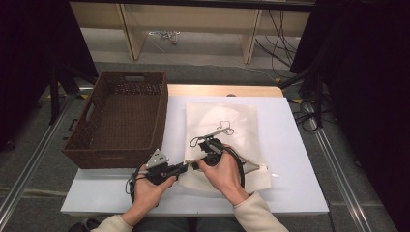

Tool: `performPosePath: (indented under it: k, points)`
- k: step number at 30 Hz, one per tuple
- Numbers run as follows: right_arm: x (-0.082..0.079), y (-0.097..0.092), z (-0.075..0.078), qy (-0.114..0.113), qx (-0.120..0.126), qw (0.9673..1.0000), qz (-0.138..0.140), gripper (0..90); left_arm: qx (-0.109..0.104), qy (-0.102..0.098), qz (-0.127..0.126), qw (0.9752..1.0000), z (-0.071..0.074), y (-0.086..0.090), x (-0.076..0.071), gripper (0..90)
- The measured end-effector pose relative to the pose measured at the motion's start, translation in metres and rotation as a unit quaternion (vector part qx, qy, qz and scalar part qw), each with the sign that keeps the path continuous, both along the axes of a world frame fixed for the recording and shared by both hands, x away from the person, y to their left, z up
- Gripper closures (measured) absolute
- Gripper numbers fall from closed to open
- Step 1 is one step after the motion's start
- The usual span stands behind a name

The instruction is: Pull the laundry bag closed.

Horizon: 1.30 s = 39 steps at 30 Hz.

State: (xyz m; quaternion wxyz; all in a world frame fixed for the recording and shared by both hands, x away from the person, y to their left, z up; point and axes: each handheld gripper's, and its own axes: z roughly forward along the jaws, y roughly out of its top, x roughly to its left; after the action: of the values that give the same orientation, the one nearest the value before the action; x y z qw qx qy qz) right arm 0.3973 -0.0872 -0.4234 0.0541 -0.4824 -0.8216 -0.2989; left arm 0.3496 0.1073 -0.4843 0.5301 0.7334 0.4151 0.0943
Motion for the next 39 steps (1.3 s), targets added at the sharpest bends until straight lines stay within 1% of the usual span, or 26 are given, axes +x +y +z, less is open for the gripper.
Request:
performPosePath:
  k: [3,4,5,6,11,12,14,15,16,19,20,22,23,25,26,28,29,30,31,32,33,34,36,37,38,39]
  points:
    - [0.0,0.0,-0.001,0.01,-0.001,0.9999,-0.014,87.5,0.008,-0.012,-0.003,0.9999,0.003,-0.001,-0.002,85.5]
    - [0.001,-0.002,-0.002,0.006,-0.002,1.0,-0.006,87.5,0.016,-0.019,-0.005,0.9997,0.004,-0.002,-0.003,85.5]
    - [0.001,-0.002,-0.002,0.007,-0.003,1.0,-0.006,87.5,0.005,-0.014,-0.003,0.9999,0.004,-0.003,-0.003,85.5]
    - [0.001,-0.003,-0.002,0.005,-0.003,1.0,-0.005,87.5,0.003,-0.013,-0.002,0.9999,0.004,-0.003,-0.003,85.5]
    - [0.001,-0.006,0.001,0.005,-0.001,1.0,-0.004,87.5,0.008,-0.023,-0.009,0.9997,0.007,-0.003,-0.003,85.5]
    - [-0.001,-0.006,0.002,0.01,0.001,0.9998,-0.015,87.5,0.006,-0.02,-0.006,0.9998,0.008,-0.003,-0.003,85.5]
    - [0.0,-0.008,0.002,0.005,0.004,1.0,-0.007,87.5,0.008,-0.021,-0.005,0.9997,0.009,-0.003,-0.005,85.5]
    - [-0.001,-0.008,0.002,0.016,0.008,0.9997,-0.017,87.5,0.008,-0.024,-0.009,0.9997,0.01,-0.004,-0.005,85.5]
    - [0.0,-0.009,0.003,0.008,0.008,0.9999,-0.008,87.5,0.001,-0.019,-0.006,0.9998,0.01,-0.005,-0.006,85.5]
    - [0.0,-0.011,0.003,0.004,0.006,1.0,-0.005,87.5,0.005,-0.024,-0.015,0.9996,0.011,-0.005,-0.005,85.5]
    - [0.0,-0.01,0.003,0.007,0.009,0.9999,-0.008,87.5,0.0,-0.015,-0.007,0.9999,0.011,-0.007,-0.007,85.5]
    - [0.0,-0.011,0.004,0.004,0.007,0.9999,-0.007,87.5,0.008,-0.025,-0.011,0.9996,0.011,-0.005,-0.005,85.5]
    - [-0.002,-0.009,0.005,0.017,0.01,0.9996,-0.021,87.5,0.006,-0.027,-0.01,0.9996,0.011,-0.005,-0.004,85.5]
    - [-0.001,-0.009,0.005,0.0,0.009,0.9999,-0.008,87.5,0.001,-0.024,-0.003,0.9997,0.011,-0.005,-0.004,85.6]
    - [-0.002,-0.008,0.006,0.009,0.006,0.9998,-0.018,87.5,0.003,-0.025,-0.004,0.9997,0.01,-0.005,-0.005,85.6]
    - [-0.003,-0.007,0.007,0.003,0.007,0.9999,-0.014,87.5,0.008,-0.025,-0.002,0.9997,0.01,-0.004,-0.004,85.6]
    - [-0.004,-0.006,0.008,0.009,0.006,0.9997,-0.021,87.5,0.008,-0.025,-0.002,0.9997,0.009,-0.004,-0.004,85.6]
    - [-0.001,-0.008,0.007,-0.009,0.002,1.0,0.0,87.5,0.008,-0.023,-0.002,0.9997,0.009,-0.004,-0.004,85.7]
    - [-0.001,-0.008,0.006,-0.008,0.008,0.9999,0.002,87.5,0.014,-0.029,-0.009,0.9994,0.009,-0.004,-0.004,85.6]
    - [-0.002,-0.007,0.005,0.003,0.009,0.9999,-0.011,87.5,0.01,-0.027,-0.006,0.9996,0.01,-0.004,-0.004,85.7]
    - [-0.001,-0.008,0.004,0.001,0.01,0.9999,-0.008,87.5,-0.002,-0.023,-0.002,0.9997,0.01,-0.005,-0.005,85.7]
    - [-0.001,-0.008,0.004,0.0,0.011,0.9999,-0.008,87.5,0.002,-0.03,-0.01,0.9995,0.012,-0.003,-0.005,85.7]
    - [-0.003,-0.007,0.006,0.004,0.012,0.9998,-0.013,87.5,-0.001,-0.034,-0.004,0.9994,0.015,-0.003,-0.005,85.8]
    - [-0.003,-0.007,0.006,0.0,0.011,0.9999,-0.01,87.5,-0.001,-0.035,-0.004,0.9994,0.016,-0.001,-0.005,85.8]
    - [-0.002,-0.009,0.007,-0.015,0.011,0.9998,0.004,87.5,-0.003,-0.037,-0.005,0.9993,0.016,0.0,-0.004,85.8]
    - [-0.003,-0.008,0.008,-0.004,0.014,0.9999,-0.007,87.5,-0.009,-0.032,0.002,0.9994,0.016,-0.001,-0.005,85.8]
